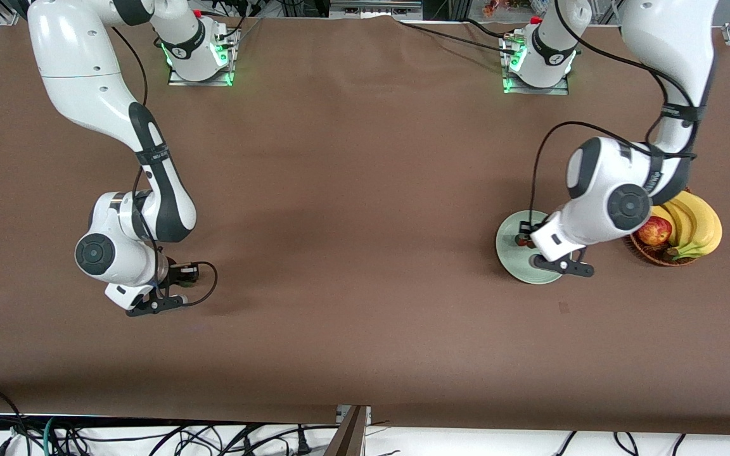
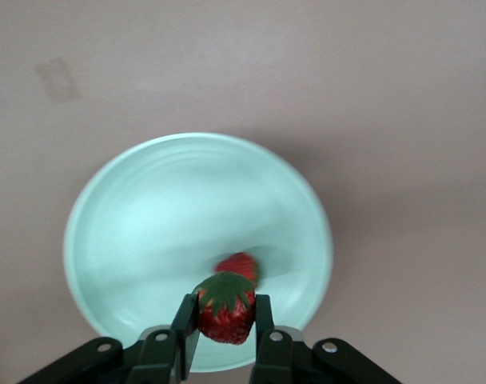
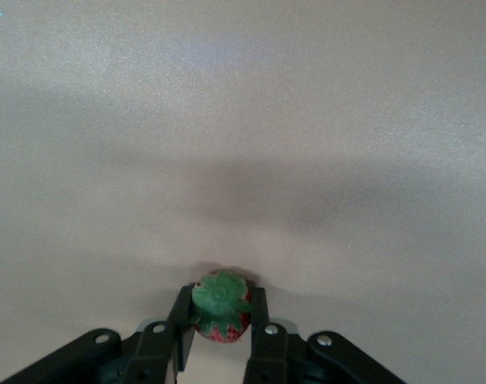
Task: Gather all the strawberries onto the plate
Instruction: 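Drop the strawberry on the plate while the right gripper carries the third, then open the right gripper to release the third strawberry beside the plate, then grasp the third strawberry with the left gripper while the right gripper withdraws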
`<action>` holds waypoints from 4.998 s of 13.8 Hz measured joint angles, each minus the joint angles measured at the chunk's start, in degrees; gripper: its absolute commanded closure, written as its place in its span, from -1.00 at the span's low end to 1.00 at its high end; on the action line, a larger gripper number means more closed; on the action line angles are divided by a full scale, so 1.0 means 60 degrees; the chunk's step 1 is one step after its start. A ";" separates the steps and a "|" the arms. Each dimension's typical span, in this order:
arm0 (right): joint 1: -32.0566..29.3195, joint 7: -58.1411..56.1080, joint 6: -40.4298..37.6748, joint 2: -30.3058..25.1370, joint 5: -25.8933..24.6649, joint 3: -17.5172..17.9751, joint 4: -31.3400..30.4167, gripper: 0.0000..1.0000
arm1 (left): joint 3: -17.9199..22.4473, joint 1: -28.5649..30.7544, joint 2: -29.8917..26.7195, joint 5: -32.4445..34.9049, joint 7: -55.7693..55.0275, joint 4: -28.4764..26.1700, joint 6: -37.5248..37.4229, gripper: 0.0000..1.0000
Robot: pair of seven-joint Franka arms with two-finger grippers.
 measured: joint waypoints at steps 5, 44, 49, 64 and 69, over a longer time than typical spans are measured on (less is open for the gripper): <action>0.0252 0.0873 0.0154 -0.0060 0.0065 0.0441 0.0259 0.85 | 0.0000 0.0537 0.0307 0.0993 0.1071 -0.1202 0.1705 0.54; 0.2137 0.4192 -0.4391 0.0307 0.0076 -0.0193 0.4882 -1.00 | -0.0472 -0.1584 0.1449 0.0851 -0.3360 0.0807 0.1666 -1.00; 0.0603 0.2048 -0.5995 -0.0501 0.0076 -0.0375 0.4882 -1.00 | -0.0452 -0.1855 0.1785 0.1301 -0.2185 0.0782 0.1722 -1.00; -0.1331 0.1461 -0.7601 -0.5425 -0.1385 0.0575 0.1325 -1.00 | -0.0268 -0.2036 0.2020 0.2237 0.4109 0.0809 0.1724 -1.00; -0.1549 0.1457 -0.7434 -0.5868 -0.1401 0.0664 0.0856 -1.00 | -0.0245 -0.2039 0.2130 0.2561 0.4133 0.0789 0.1724 -0.82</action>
